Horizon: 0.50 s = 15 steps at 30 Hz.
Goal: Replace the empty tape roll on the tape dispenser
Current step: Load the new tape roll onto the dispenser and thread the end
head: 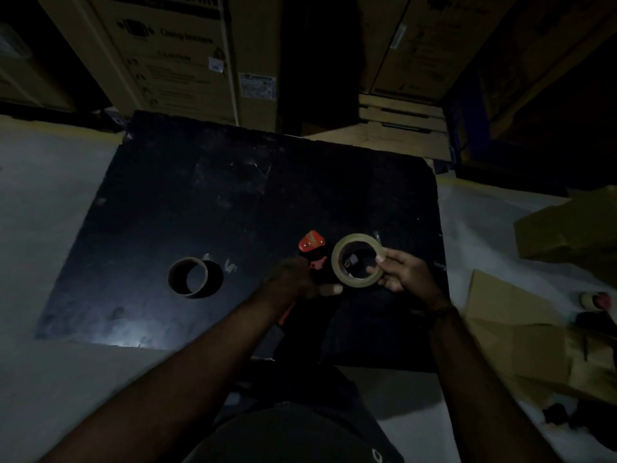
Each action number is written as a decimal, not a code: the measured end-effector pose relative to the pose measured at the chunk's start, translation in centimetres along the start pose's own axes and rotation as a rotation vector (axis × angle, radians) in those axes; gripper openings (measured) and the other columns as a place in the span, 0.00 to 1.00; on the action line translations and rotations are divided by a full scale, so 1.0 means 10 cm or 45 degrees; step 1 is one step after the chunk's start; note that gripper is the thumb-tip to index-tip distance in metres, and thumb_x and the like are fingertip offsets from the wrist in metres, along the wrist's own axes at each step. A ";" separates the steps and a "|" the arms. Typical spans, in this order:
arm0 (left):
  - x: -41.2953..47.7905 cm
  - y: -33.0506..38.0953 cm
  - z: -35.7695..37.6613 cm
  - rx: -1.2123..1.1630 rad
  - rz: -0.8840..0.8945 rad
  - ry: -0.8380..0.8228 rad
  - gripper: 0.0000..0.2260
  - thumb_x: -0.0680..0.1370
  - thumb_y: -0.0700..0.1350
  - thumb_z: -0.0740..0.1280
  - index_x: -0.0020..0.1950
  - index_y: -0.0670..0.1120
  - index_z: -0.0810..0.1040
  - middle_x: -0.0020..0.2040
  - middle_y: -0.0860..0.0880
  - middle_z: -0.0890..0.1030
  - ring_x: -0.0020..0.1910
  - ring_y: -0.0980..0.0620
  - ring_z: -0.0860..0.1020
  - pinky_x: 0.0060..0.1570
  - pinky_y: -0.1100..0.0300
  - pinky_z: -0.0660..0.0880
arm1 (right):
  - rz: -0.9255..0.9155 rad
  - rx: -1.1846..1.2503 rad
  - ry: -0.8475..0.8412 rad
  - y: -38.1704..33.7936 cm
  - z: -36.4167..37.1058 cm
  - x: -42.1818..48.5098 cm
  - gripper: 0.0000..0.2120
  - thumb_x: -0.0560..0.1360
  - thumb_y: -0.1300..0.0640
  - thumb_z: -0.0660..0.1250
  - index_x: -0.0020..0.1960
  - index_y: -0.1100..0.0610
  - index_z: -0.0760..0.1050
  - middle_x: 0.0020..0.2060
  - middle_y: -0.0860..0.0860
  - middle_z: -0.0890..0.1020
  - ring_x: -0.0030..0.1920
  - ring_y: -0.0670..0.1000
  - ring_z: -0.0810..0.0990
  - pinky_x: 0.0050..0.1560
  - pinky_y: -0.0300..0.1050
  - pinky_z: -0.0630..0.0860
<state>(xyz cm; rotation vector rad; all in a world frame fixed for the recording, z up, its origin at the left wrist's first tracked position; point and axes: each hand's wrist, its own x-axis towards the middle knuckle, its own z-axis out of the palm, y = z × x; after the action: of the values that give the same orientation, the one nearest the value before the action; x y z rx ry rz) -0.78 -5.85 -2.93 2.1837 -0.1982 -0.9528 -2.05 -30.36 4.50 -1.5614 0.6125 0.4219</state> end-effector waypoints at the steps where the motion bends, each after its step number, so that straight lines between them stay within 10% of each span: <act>1: 0.00 0.08 -0.03 -0.150 -0.001 0.077 0.43 0.60 0.83 0.67 0.70 0.62 0.76 0.62 0.61 0.82 0.63 0.61 0.80 0.62 0.61 0.76 | 0.029 0.003 -0.011 0.02 -0.01 0.04 0.16 0.79 0.58 0.71 0.66 0.58 0.79 0.55 0.58 0.87 0.58 0.59 0.85 0.55 0.52 0.81; 5: -0.12 0.31 -0.14 -0.033 -0.057 0.331 0.24 0.74 0.69 0.69 0.58 0.53 0.85 0.45 0.53 0.84 0.51 0.52 0.84 0.48 0.60 0.76 | 0.154 0.056 -0.065 0.10 -0.03 0.20 0.15 0.80 0.59 0.70 0.66 0.58 0.80 0.56 0.56 0.86 0.55 0.54 0.84 0.57 0.52 0.80; 15: -0.01 0.38 0.01 -0.348 -0.205 0.251 0.29 0.70 0.69 0.64 0.64 0.56 0.82 0.58 0.51 0.86 0.60 0.50 0.82 0.65 0.50 0.77 | 0.216 0.022 -0.191 0.11 -0.04 0.40 0.08 0.82 0.57 0.66 0.58 0.55 0.82 0.49 0.51 0.87 0.52 0.52 0.84 0.49 0.47 0.79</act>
<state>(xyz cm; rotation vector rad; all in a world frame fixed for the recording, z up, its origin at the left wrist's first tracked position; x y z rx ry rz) -0.38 -8.61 -0.34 2.0431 0.1938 -0.7922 0.32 -31.25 1.24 -1.4519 0.6321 0.6538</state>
